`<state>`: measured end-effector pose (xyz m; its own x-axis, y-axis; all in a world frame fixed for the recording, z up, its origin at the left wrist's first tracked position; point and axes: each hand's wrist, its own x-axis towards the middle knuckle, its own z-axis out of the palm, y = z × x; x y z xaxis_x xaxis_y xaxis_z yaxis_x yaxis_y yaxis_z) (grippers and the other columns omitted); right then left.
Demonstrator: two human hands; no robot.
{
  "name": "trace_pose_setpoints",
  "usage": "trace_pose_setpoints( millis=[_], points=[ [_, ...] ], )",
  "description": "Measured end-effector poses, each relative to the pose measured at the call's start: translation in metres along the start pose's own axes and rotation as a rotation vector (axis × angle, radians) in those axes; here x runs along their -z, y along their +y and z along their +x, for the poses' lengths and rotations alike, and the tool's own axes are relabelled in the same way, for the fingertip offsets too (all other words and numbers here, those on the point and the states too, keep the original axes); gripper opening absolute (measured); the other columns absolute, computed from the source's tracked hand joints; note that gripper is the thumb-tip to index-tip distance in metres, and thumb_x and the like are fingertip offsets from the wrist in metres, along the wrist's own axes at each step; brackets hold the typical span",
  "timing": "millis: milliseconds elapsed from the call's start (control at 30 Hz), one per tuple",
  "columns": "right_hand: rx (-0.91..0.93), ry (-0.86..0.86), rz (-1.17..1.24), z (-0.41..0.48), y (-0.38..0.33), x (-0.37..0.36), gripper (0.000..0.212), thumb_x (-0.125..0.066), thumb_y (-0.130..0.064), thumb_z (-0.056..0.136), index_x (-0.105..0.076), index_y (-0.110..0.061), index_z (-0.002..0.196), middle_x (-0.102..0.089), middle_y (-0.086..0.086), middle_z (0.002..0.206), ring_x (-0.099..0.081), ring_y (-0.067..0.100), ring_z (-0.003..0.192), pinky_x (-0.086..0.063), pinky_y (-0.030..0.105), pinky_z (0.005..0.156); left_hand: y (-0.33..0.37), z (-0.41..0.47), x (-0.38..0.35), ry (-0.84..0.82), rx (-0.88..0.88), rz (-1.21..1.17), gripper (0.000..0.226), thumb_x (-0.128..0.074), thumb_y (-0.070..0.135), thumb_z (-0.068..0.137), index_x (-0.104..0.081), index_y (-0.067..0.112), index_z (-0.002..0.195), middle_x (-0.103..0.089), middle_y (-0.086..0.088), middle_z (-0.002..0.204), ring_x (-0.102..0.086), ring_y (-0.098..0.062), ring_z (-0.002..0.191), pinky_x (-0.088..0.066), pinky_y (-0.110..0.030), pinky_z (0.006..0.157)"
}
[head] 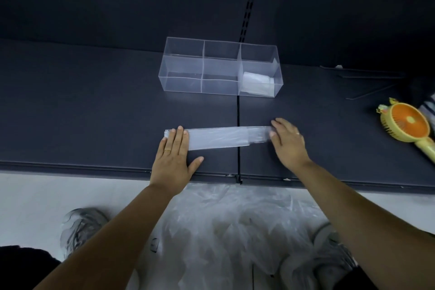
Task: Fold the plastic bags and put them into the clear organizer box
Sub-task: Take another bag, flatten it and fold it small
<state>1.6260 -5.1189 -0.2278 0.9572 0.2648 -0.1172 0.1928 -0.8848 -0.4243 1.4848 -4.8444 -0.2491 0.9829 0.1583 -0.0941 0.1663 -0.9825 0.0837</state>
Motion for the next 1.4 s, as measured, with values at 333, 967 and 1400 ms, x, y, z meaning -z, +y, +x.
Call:
trace_pose_setpoints(
  millis=[333,967,1400],
  points=[
    [-0.028,0.054,0.006,0.010,-0.002,0.015,0.011,-0.062,-0.018,0.091,-0.063,-0.009,0.084,-0.053,0.005,0.101,-0.049,0.024,0.098,-0.040,0.031,0.085,-0.004,0.002,0.001,-0.034,-0.018,0.020,0.091,0.013,0.069,0.082,0.005,0.012,0.152,0.004,-0.006,0.161,0.010,-0.019,0.147,0.008,-0.033,0.118],
    [-0.220,-0.749,0.648,-0.032,-0.061,0.116,0.018,-0.057,-0.030,0.094,-0.063,-0.013,0.095,-0.072,0.004,0.079,-0.065,0.009,0.061,-0.046,0.017,0.053,0.165,-0.021,0.060,0.196,0.190,-1.223,0.032,-0.055,0.003,0.093,-0.066,0.012,0.122,-0.070,-0.004,0.113,-0.064,-0.015,0.104,-0.048,-0.030,0.097],
    [-0.121,-0.673,0.745,-0.030,-0.059,0.019,0.022,-0.062,-0.025,0.092,-0.063,-0.012,0.110,-0.066,0.000,0.076,-0.058,0.010,0.061,-0.049,0.023,0.061,0.087,0.010,0.050,-0.258,0.636,-1.966,0.024,-0.046,0.020,0.101,-0.066,0.012,0.110,-0.072,-0.005,0.107,-0.068,-0.016,0.102,-0.053,-0.031,0.089]
  ],
)
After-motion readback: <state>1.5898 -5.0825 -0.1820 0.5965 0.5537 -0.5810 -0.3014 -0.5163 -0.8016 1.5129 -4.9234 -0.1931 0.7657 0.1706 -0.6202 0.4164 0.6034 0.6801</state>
